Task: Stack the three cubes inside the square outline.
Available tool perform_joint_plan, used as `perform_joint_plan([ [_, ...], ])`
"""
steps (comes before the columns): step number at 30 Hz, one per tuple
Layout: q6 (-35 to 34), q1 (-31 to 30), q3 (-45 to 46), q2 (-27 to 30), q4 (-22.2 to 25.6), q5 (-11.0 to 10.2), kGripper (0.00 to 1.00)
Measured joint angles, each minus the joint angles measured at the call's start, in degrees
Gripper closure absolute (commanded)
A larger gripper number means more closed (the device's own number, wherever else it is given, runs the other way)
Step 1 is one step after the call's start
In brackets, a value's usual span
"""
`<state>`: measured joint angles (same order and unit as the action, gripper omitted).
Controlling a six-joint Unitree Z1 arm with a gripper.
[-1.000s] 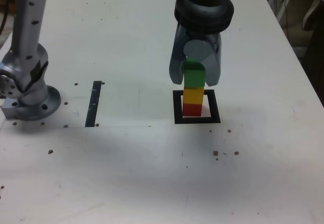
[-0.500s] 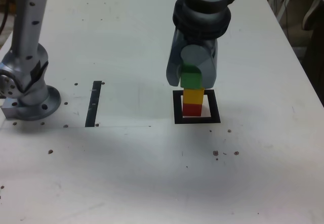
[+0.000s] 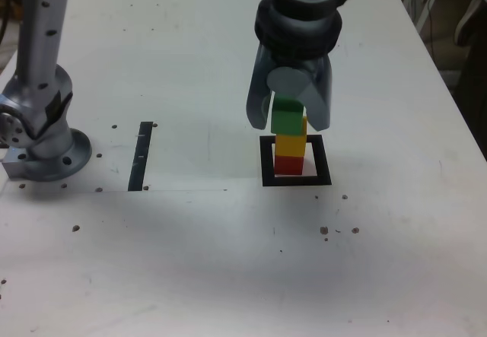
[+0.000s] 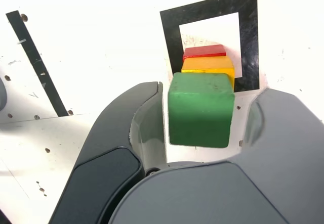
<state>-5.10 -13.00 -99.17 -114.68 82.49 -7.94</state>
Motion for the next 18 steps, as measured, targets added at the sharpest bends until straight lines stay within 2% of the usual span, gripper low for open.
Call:
perform_joint_plan([
  [4,-0.2,0.0,0.1,1.8,0.0,0.0,0.01],
  [8,-0.6,0.0,-1.7,5.8,1.0,0.3,0.01],
  [14,-0.4,0.0,-3.7,13.2,5.3,-0.3,0.01],
  [18,0.3,0.0,-1.1,16.4,7.0,-1.0,0.01],
])
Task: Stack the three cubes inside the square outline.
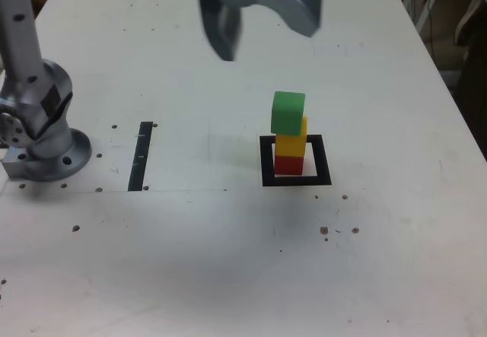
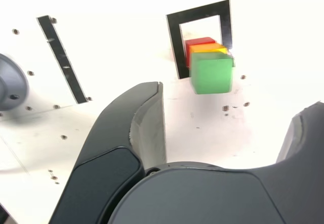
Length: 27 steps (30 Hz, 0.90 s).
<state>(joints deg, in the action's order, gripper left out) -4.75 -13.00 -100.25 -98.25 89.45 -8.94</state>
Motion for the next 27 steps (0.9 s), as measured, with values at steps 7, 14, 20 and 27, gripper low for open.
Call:
perform_joint_plan([
  [7,0.2,0.0,12.4,6.9,-0.9,1.0,0.01],
  [14,0.0,0.0,26.4,10.6,-6.1,1.8,0.01],
  [20,-0.7,0.4,36.2,10.6,-12.1,2.8,0.01],
  [27,-1.3,2.1,47.8,10.6,-19.4,5.5,0.01],
])
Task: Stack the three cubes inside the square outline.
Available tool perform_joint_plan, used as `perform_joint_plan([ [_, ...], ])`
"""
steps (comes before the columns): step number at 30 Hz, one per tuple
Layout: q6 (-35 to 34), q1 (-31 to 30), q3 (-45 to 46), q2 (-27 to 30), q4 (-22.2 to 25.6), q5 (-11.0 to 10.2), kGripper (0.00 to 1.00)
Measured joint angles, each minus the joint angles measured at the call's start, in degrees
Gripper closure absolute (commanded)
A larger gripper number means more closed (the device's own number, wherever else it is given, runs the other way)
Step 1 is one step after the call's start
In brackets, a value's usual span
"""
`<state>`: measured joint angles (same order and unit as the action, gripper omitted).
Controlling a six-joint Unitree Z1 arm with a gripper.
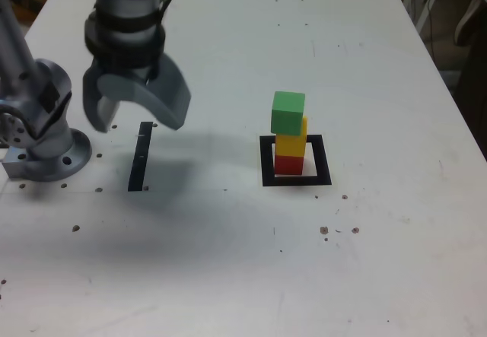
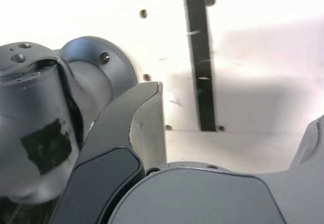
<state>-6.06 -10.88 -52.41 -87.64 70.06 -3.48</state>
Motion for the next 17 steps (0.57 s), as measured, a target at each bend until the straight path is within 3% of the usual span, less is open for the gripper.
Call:
perform_joint_plan([
  [17,-3.0,2.4,7.1,4.1,-5.5,-1.1,0.01],
])
